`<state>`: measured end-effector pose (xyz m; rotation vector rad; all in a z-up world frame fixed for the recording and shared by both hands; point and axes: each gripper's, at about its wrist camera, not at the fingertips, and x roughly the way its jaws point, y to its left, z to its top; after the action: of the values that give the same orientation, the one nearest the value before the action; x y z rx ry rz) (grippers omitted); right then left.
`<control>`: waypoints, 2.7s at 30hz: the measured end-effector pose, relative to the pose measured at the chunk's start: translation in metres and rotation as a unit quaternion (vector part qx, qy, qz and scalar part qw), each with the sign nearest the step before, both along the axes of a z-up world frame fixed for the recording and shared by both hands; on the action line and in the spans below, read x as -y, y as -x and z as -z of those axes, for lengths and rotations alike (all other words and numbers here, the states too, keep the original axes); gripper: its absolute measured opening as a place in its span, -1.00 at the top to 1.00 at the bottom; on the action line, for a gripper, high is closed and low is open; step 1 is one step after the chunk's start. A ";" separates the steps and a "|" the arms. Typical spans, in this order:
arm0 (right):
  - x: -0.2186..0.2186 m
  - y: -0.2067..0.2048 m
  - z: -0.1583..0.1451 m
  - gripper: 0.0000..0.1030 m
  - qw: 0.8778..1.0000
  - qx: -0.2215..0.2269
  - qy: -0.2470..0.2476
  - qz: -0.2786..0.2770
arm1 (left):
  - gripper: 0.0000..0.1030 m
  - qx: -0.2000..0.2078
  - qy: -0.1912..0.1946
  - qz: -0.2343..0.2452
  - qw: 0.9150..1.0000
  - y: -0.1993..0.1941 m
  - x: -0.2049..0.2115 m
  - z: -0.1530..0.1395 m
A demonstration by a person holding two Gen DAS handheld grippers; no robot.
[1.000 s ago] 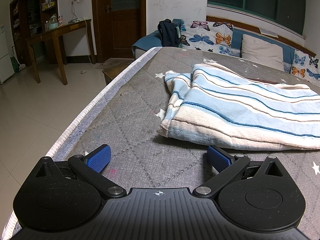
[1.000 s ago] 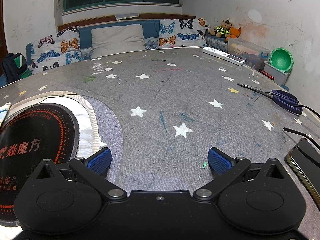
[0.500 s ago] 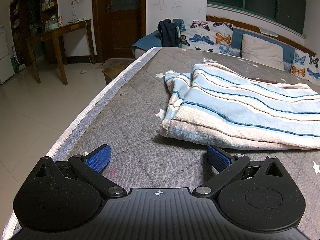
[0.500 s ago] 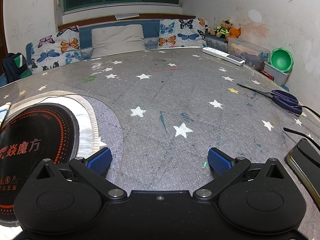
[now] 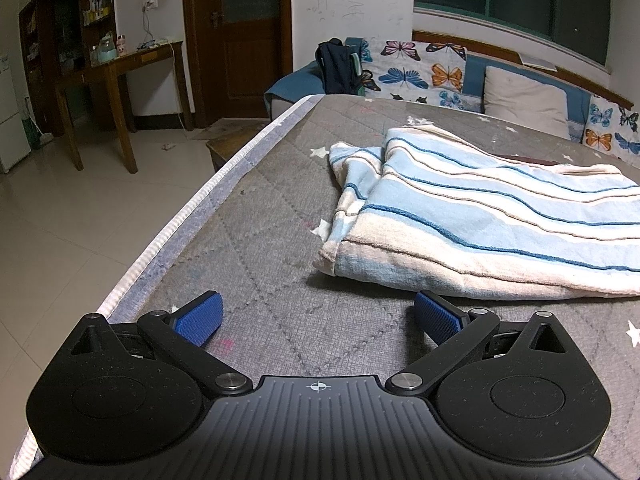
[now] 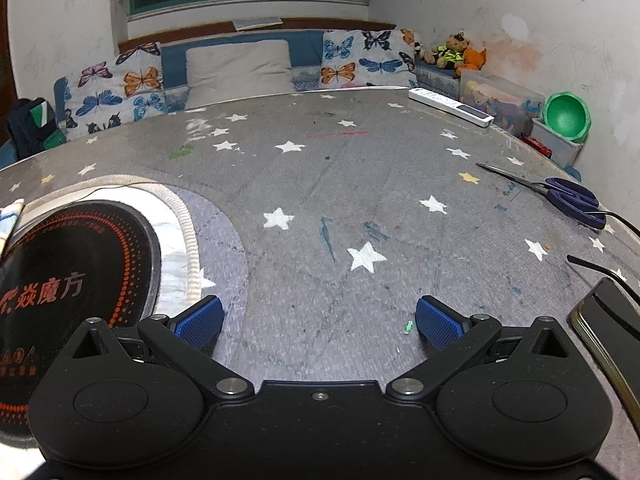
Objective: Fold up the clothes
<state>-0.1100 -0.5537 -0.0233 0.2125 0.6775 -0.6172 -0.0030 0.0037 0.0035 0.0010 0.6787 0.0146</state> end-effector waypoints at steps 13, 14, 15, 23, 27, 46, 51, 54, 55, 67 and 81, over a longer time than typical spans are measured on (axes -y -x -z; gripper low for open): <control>-0.024 0.000 -0.013 -1.00 0.998 0.005 -0.006 -0.068 | -1.00 0.011 -0.008 0.032 0.999 0.015 -0.005 -0.014; -0.026 0.000 -0.015 -1.00 0.997 0.007 -0.012 -0.074 | -1.00 0.011 -0.008 0.033 0.999 0.015 -0.004 -0.015; -0.029 -0.001 -0.017 -1.00 0.997 0.009 -0.015 -0.080 | -1.00 0.011 -0.007 0.035 0.999 0.016 -0.006 -0.017; -0.055 -0.011 -0.031 -1.00 0.990 0.010 -0.018 -0.140 | -0.99 0.004 -0.012 0.057 0.998 0.017 -0.007 -0.031; -0.067 -0.017 -0.037 -1.00 0.986 0.012 -0.020 -0.167 | -0.98 0.003 -0.013 0.063 0.998 0.014 -0.002 -0.036; -0.120 -0.065 -0.061 -0.46 0.958 0.013 -0.033 -0.284 | -0.59 0.006 -0.012 0.088 0.996 -0.028 0.028 -0.057; -0.142 -0.085 -0.064 -0.31 0.947 0.012 -0.040 -0.320 | -0.56 -0.004 -0.008 0.090 0.996 -0.043 0.029 -0.055; -0.152 -0.097 -0.065 -0.31 0.941 0.012 -0.049 -0.334 | -0.56 -0.006 -0.008 0.089 0.996 -0.049 0.029 -0.053; -0.156 -0.100 -0.065 -0.31 0.940 0.012 -0.046 -0.339 | -0.56 -0.008 -0.009 0.087 0.996 -0.053 0.028 -0.052; -0.178 -0.139 -0.058 -0.19 0.932 0.000 -0.050 -0.360 | -0.39 -0.030 -0.001 0.087 0.996 -0.092 0.031 -0.044; -0.180 -0.149 -0.044 0.43 0.926 -0.010 -0.071 -0.370 | 0.75 -0.041 -0.007 0.095 0.995 -0.101 0.033 -0.036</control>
<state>0.0388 -0.3740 0.0208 0.0696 0.7593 0.1576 0.0978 -0.0291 0.0398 0.0807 0.7573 -0.1648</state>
